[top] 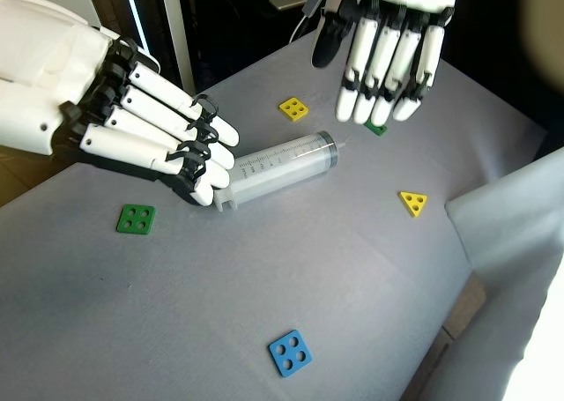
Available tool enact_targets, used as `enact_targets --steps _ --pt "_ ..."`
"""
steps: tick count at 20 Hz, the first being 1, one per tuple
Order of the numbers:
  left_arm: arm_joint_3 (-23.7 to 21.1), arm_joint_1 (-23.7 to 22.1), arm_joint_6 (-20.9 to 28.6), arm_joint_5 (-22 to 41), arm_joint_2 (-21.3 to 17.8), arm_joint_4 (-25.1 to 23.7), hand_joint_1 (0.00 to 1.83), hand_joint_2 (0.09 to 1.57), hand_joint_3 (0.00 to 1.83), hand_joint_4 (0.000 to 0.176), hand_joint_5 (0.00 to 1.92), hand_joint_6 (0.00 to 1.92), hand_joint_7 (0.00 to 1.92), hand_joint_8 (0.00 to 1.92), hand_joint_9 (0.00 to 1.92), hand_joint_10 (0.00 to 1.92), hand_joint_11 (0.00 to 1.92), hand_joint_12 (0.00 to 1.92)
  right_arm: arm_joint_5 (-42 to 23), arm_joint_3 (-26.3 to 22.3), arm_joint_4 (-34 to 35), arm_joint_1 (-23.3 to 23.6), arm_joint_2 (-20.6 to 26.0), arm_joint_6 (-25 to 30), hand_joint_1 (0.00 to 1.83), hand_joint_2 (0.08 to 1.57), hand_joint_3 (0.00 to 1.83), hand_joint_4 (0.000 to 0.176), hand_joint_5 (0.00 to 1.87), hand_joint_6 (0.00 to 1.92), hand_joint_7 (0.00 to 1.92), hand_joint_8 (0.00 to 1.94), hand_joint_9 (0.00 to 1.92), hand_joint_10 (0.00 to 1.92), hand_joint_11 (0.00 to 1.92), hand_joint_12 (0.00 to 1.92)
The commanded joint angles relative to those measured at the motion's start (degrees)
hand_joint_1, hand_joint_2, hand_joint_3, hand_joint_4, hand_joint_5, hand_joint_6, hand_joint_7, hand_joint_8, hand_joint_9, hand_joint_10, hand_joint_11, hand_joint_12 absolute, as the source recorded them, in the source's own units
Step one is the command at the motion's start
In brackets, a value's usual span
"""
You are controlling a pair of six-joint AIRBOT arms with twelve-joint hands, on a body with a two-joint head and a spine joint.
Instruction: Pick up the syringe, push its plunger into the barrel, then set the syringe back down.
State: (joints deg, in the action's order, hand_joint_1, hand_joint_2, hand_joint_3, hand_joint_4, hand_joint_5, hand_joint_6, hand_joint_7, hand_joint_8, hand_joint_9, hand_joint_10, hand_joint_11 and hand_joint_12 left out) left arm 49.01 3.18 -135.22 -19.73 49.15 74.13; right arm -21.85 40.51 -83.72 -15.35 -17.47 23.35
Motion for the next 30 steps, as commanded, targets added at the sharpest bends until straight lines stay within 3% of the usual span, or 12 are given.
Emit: enact_targets --steps 1,2,3,4,5,7,10,16,24,26,29,30 --pt "0.20 0.31 -11.21 -1.30 0.48 13.28 0.89 1.27 0.01 0.000 0.67 1.20 0.28 1.42 0.28 1.42 0.29 1.45 -0.61 -0.11 2.21 0.88 0.34 -0.06 0.09 1.30 0.00 0.000 0.63 0.06 0.68 0.05 0.61 0.09 0.06 1.32" --pt "0.19 2.33 -29.66 -3.88 0.90 31.57 0.89 1.33 0.01 0.000 0.59 1.52 0.26 1.55 0.24 1.58 0.26 1.60 -0.61 -0.12 2.22 0.88 0.37 -0.06 0.15 1.31 0.00 0.000 0.75 0.10 0.83 0.12 0.73 0.23 0.19 1.43" --pt "0.78 3.92 -36.49 -8.18 1.29 39.83 0.85 1.37 0.00 0.000 0.54 1.65 0.31 1.64 0.25 1.71 0.25 1.75 -0.62 -0.14 2.22 0.89 0.34 -0.05 0.23 1.31 0.00 0.000 0.81 0.14 0.88 0.22 0.71 0.53 0.25 1.51" --pt "1.22 4.46 -36.49 -10.78 1.44 39.70 0.81 1.40 0.00 0.001 0.50 1.72 0.35 1.70 0.27 1.81 0.25 1.87 -0.62 -0.16 2.22 0.90 0.33 -0.05 0.24 1.32 0.00 0.000 0.86 0.19 0.91 0.34 0.66 0.86 0.31 1.58" --pt "1.34 5.40 -36.49 -12.95 1.45 40.40 0.77 1.44 0.01 0.000 0.46 1.81 0.41 1.78 0.35 1.90 0.33 1.91 -0.62 -0.19 2.22 0.90 0.31 -0.05 0.24 1.33 0.00 0.000 0.86 0.51 0.87 0.86 0.69 1.30 0.44 1.72" --pt "1.05 6.54 -36.50 -16.46 0.99 40.78 0.71 1.50 0.01 0.000 0.40 1.91 0.46 1.90 0.48 1.92 0.48 1.92 -0.62 -0.24 2.22 0.90 0.33 -0.05 0.20 1.38 0.00 0.000 0.70 1.42 0.72 1.73 0.69 1.86 0.61 1.91" --pt "1.22 7.55 -26.64 -17.71 0.98 32.61 0.40 1.57 0.07 0.000 0.59 1.92 0.60 1.92 0.66 1.92 0.70 1.92 -0.62 -0.26 2.22 0.92 0.33 -0.06 0.14 1.42 0.01 0.000 0.80 1.91 0.85 1.94 0.85 1.92 0.84 1.92" --pt "1.09 7.63 -24.18 -14.26 0.46 29.70 0.31 1.57 0.13 0.000 0.82 1.92 0.86 1.92 0.89 1.92 0.95 1.92 -0.61 -0.34 2.22 0.94 0.31 -0.06 0.03 1.57 0.04 0.000 1.03 1.92 1.10 1.94 1.05 1.92 1.01 1.92" --pt "1.54 4.60 -23.95 -2.31 -0.09 31.80 0.36 1.57 0.14 0.000 0.76 1.92 0.78 1.92 0.80 1.92 0.85 1.92 -0.61 -0.44 2.22 0.94 0.31 -0.07 0.09 1.57 0.03 0.000 1.03 1.92 1.07 1.94 1.04 1.92 1.02 1.92" --pt "1.74 2.42 -9.18 1.37 -0.44 19.08 0.37 1.57 0.14 0.000 0.76 1.92 0.78 1.92 0.79 1.92 0.86 1.92 -0.61 -0.43 2.22 0.95 0.30 -0.07 0.08 1.57 0.04 0.000 1.01 1.92 1.06 1.94 1.03 1.92 1.02 1.92" --pt "1.97 -0.50 22.53 4.12 -0.45 -8.75 0.44 1.57 0.11 0.000 0.73 1.92 0.75 1.92 0.78 1.92 0.86 1.92 -0.61 -0.44 2.22 0.98 0.26 -0.07 0.06 1.57 0.03 0.000 0.99 1.92 1.04 1.94 1.02 1.92 1.02 1.92" --pt "0.70 -1.26 39.37 8.48 -1.14 -22.62 0.42 1.57 0.12 0.000 0.72 1.92 0.74 1.92 0.77 1.92 0.85 1.92 -0.61 -0.44 2.22 0.99 0.26 -0.07 0.07 1.57 0.02 0.000 0.98 1.92 1.04 1.94 1.03 1.92 1.04 1.92"
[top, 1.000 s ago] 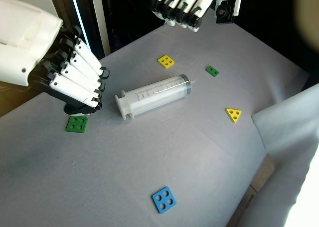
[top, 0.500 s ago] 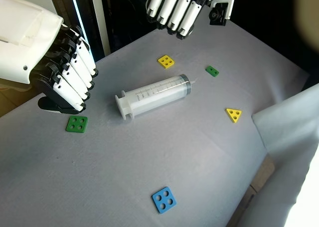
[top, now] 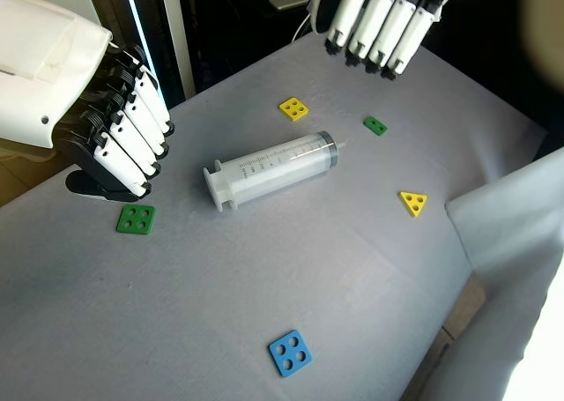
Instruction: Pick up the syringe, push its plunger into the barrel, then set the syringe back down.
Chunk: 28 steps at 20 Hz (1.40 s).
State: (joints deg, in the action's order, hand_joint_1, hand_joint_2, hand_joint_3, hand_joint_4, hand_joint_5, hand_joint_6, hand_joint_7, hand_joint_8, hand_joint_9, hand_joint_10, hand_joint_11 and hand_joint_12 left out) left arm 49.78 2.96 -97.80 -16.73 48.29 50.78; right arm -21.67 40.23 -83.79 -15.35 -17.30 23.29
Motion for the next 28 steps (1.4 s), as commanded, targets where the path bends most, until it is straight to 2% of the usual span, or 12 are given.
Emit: enact_targets --steps 1,2,4,6,9,12,14,16,19,21,24,28 --pt "-1.08 -1.05 10.33 8.52 -0.89 -7.02 0.40 1.57 0.12 0.000 0.72 1.92 0.74 1.92 0.77 1.92 0.84 1.92 -0.78 -0.16 2.29 1.00 0.08 -0.01 0.07 1.57 0.02 0.000 0.97 1.92 1.04 1.94 1.03 1.92 1.05 1.92" --pt "-2.51 -0.79 25.59 13.52 -1.57 -19.07 0.41 1.57 0.12 0.000 0.71 1.92 0.73 1.92 0.77 1.92 0.85 1.92 -0.78 -0.16 2.29 1.01 0.08 -0.01 0.08 1.57 0.01 0.000 0.96 1.92 1.03 1.94 1.02 1.92 1.05 1.92" --pt "-3.27 -0.23 39.44 16.95 -1.64 -30.63 0.41 1.57 0.11 0.000 0.70 1.92 0.73 1.92 0.77 1.92 0.85 1.92 -0.78 -0.16 2.29 1.02 0.09 -0.01 0.10 1.57 0.01 0.000 0.97 1.92 1.03 1.94 1.01 1.92 1.04 1.92" --pt "-3.97 -0.28 46.43 19.67 -1.81 -37.00 0.41 1.57 0.11 0.000 0.70 1.92 0.73 1.92 0.77 1.92 0.85 1.92 -0.78 -0.17 2.29 1.02 0.08 -0.01 0.10 1.57 0.01 0.000 0.97 1.92 1.02 1.94 1.01 1.92 1.04 1.92" --pt "-5.32 -0.27 51.52 22.78 -3.03 -39.54 0.42 1.57 0.09 0.000 0.71 1.92 0.74 1.92 0.77 1.92 0.84 1.92 -0.79 -0.17 2.29 1.03 0.08 0.00 0.15 1.57 0.00 0.000 0.95 1.92 1.02 1.94 1.01 1.92 1.03 1.92" --pt "-5.38 1.25 69.43 28.88 -3.04 -53.26 0.43 1.57 0.08 0.000 0.73 1.92 0.76 1.92 0.78 1.92 0.84 1.92 -0.80 -0.17 2.29 1.03 0.04 0.00 0.15 1.57 0.00 0.000 0.95 1.92 1.03 1.94 1.01 1.92 1.03 1.92" --pt "-5.77 1.69 72.49 33.31 -2.74 -57.81 0.41 1.57 0.08 0.000 0.74 1.92 0.76 1.92 0.79 1.92 0.84 1.92 -0.80 -0.24 2.29 1.03 0.00 0.00 0.16 1.57 0.00 0.000 0.95 1.92 1.02 1.94 1.00 1.92 1.03 1.92" --pt "-4.60 5.12 88.31 41.48 -1.47 -75.70 0.40 1.57 0.08 0.000 0.73 1.92 0.75 1.92 0.78 1.92 0.83 1.92 -0.79 -0.32 2.29 1.03 0.04 -0.01 0.16 1.56 0.00 0.000 0.95 1.92 1.01 1.94 0.99 1.92 1.01 1.92" --pt "-3.40 8.31 90.37 51.85 -0.89 -90.16 0.38 1.57 0.08 0.000 0.71 1.92 0.75 1.92 0.78 1.92 0.82 1.92 -0.79 -0.34 2.29 1.04 0.08 -0.01 0.16 1.56 0.00 0.000 0.96 1.92 1.02 1.94 0.99 1.92 0.99 1.92" --pt "-2.90 8.13 86.78 56.70 -1.53 -97.18 0.37 1.57 0.09 0.000 0.71 1.92 0.74 1.92 0.76 1.92 0.81 1.92 -0.79 -0.39 2.29 1.04 0.08 -0.02 0.17 1.56 0.00 0.000 0.95 1.92 1.00 1.94 0.97 1.92 0.98 1.92" --pt "-2.53 9.83 86.78 58.52 -3.10 -102.69 0.38 1.57 0.09 0.000 0.71 1.92 0.74 1.92 0.78 1.92 0.82 1.92 -0.79 -0.50 2.29 1.02 0.09 -0.02 0.15 1.57 0.00 0.000 0.93 1.92 1.00 1.94 0.97 1.92 0.98 1.92" --pt "-1.70 9.48 92.83 58.79 -3.96 -114.51 0.40 1.57 0.09 0.000 0.73 1.92 0.76 1.92 0.80 1.92 0.84 1.92 -1.13 -0.79 2.29 1.35 0.05 -1.54 0.13 1.57 0.01 0.000 0.92 1.92 0.99 1.94 0.96 1.92 0.95 1.92"
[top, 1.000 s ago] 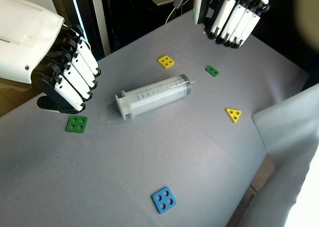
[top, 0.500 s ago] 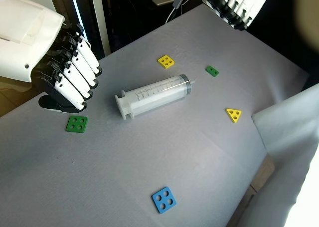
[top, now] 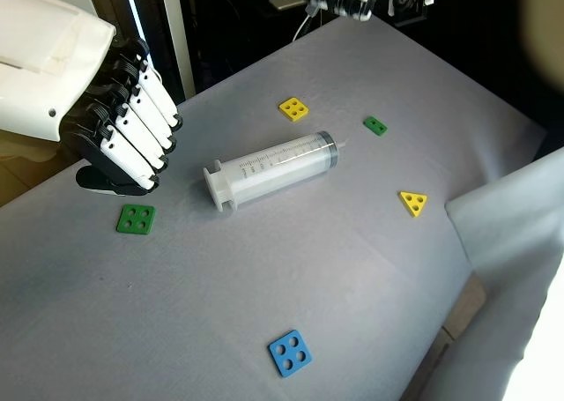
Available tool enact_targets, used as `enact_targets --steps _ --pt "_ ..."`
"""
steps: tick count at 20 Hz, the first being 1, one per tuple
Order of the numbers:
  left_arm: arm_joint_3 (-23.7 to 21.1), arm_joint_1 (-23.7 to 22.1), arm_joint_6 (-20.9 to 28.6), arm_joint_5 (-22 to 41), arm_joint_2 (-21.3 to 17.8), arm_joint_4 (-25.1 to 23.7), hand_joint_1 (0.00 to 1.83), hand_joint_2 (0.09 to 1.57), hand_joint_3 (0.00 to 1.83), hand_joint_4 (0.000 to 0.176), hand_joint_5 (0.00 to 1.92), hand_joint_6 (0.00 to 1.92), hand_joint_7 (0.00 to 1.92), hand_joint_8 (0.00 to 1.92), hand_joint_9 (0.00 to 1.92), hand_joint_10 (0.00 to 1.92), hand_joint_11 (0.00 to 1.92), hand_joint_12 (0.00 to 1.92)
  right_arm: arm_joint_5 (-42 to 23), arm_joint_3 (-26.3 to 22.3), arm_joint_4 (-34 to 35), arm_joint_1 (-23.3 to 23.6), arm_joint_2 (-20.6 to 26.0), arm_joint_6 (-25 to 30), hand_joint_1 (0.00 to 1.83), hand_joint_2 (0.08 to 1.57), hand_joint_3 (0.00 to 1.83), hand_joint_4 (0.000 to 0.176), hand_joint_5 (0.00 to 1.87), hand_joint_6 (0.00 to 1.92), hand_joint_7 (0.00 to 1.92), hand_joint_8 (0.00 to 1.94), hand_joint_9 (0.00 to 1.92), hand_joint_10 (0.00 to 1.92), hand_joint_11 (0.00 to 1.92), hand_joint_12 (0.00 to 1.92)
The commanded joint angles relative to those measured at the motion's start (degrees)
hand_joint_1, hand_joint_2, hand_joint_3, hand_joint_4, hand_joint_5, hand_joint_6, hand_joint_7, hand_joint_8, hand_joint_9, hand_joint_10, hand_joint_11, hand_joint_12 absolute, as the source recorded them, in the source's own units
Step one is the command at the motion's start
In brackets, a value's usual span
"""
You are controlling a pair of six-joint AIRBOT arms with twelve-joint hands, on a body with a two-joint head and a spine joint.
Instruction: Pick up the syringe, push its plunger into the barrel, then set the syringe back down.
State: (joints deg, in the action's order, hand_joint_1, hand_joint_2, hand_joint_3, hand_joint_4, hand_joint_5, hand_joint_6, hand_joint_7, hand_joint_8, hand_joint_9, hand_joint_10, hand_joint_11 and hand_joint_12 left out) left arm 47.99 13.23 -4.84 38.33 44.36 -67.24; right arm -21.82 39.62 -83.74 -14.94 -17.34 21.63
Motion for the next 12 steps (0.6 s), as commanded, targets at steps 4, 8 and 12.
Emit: enact_targets --steps 4,8,12 --pt "0.55 -1.88 0.80 3.44 0.04 2.46 0.40 1.57 0.08 0.000 0.73 1.92 0.75 1.92 0.79 1.92 0.84 1.92 -6.12 -0.12 2.39 1.02 -0.26 -11.75 0.16 1.57 0.01 0.000 0.92 1.92 0.98 1.94 0.96 1.92 0.96 1.92" --pt "-0.44 -2.30 1.32 2.58 0.10 2.70 0.39 1.57 0.08 0.000 0.71 1.92 0.74 1.92 0.78 1.92 0.82 1.92 -17.66 4.31 9.92 1.31 -5.95 -19.36 0.12 1.57 0.01 0.000 0.90 1.92 0.97 1.94 0.95 1.92 0.93 1.92" --pt "-0.49 -2.78 1.48 2.26 0.05 2.91 0.37 1.57 0.09 0.000 0.71 1.92 0.74 1.92 0.77 1.92 0.81 1.92 -25.71 10.71 3.00 2.85 -13.90 -23.78 0.16 1.57 0.00 0.000 0.89 1.92 0.96 1.94 0.94 1.92 0.96 1.92"
